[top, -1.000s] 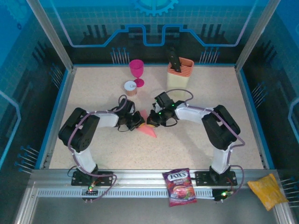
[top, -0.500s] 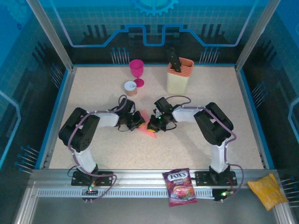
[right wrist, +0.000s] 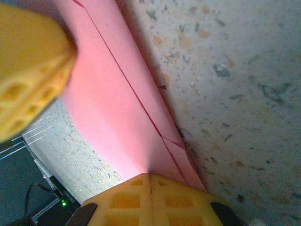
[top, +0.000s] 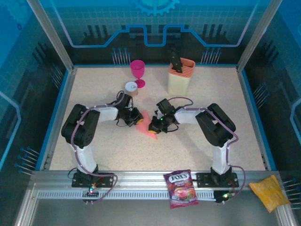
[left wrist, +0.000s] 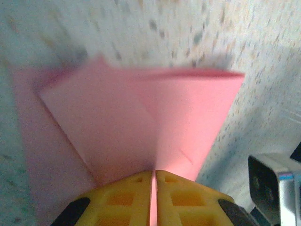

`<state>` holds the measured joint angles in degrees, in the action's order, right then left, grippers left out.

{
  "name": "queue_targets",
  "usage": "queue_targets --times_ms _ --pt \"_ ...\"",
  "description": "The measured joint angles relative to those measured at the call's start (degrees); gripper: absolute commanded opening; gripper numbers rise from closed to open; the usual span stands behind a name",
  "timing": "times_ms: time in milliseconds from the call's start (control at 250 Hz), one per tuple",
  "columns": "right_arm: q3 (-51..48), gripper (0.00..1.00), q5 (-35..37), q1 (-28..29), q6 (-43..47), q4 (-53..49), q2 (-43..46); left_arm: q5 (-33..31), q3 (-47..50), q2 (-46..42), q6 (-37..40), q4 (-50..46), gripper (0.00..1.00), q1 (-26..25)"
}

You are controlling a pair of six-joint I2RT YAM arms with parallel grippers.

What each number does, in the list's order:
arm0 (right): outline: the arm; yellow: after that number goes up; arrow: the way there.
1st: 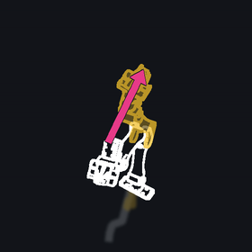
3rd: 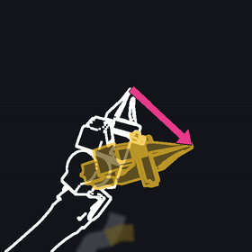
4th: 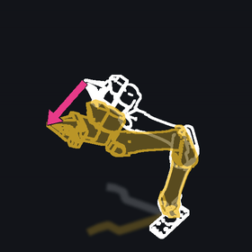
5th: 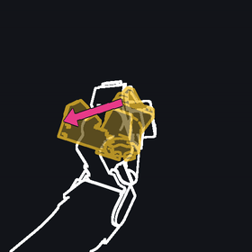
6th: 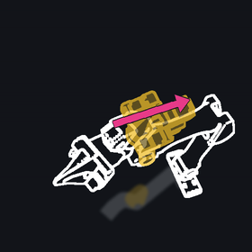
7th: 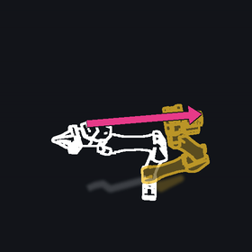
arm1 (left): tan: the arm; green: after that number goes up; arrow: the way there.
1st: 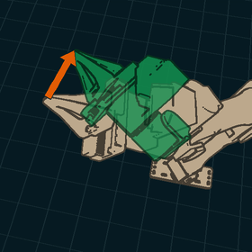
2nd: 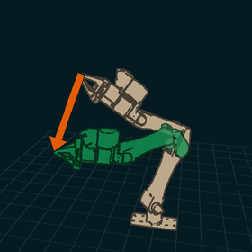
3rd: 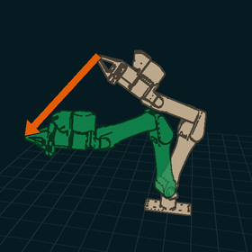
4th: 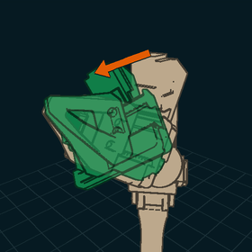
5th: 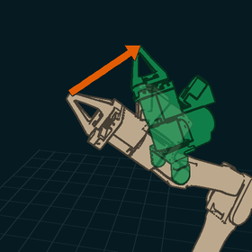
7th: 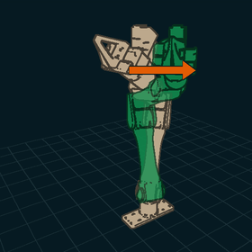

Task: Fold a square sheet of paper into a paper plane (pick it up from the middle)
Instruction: Fourth fold the wing at the center of the table.

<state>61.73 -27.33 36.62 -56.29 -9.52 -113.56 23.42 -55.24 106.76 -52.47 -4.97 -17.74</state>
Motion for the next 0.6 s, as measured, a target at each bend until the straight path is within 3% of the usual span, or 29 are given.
queue_targets --times_ms 352,603 --pt "-0.42 0.00 -0.24 -0.07 0.04 0.42 -0.09 0.90 -5.07 2.97 4.66 -4.87 0.13 4.20" --pt "-0.39 0.00 -0.28 -0.07 0.63 0.42 -0.09 -3.85 -15.10 7.52 9.25 -9.84 0.13 14.01"
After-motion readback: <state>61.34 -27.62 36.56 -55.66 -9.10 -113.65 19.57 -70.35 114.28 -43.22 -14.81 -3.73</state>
